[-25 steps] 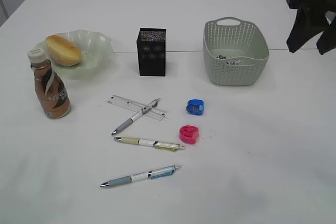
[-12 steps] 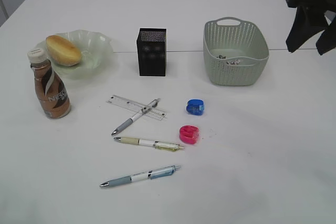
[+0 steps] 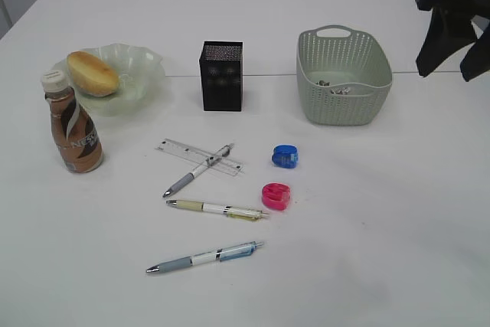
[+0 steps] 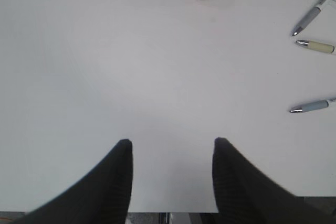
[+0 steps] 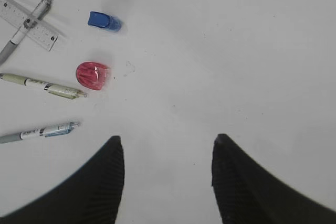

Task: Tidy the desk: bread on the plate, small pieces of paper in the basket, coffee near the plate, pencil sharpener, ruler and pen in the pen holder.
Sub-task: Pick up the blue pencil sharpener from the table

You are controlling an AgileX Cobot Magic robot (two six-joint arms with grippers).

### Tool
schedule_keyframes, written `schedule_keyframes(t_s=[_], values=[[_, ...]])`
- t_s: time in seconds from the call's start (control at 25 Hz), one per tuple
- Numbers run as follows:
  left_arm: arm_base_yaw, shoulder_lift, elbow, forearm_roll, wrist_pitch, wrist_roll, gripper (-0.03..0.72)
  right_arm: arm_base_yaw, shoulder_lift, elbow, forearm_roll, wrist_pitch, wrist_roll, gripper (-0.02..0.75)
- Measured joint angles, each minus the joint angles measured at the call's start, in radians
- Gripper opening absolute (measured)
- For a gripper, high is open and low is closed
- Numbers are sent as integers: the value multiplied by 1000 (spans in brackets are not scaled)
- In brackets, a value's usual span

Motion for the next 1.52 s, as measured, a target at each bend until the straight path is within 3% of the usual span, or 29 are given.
schedule_keyframes(t_s=[0.28,0.48,0.72,1.16,1.52], values=[[0,0,-2,-38,15,0,361,25,78,-12,-8,0,34,398],[0,0,-2,-58,16,0,361,114,159,-64,-19,-2,-2,398],[0,0,-2,-60,16,0,361,206,273,-180,-21,-2,-187,398],[0,0,-2,-60,18,0,361,215,480,-296,-29,-7,-719,398],[0,0,-2,-57,18,0,361,215,575,-296,-35,-17,-784,398]])
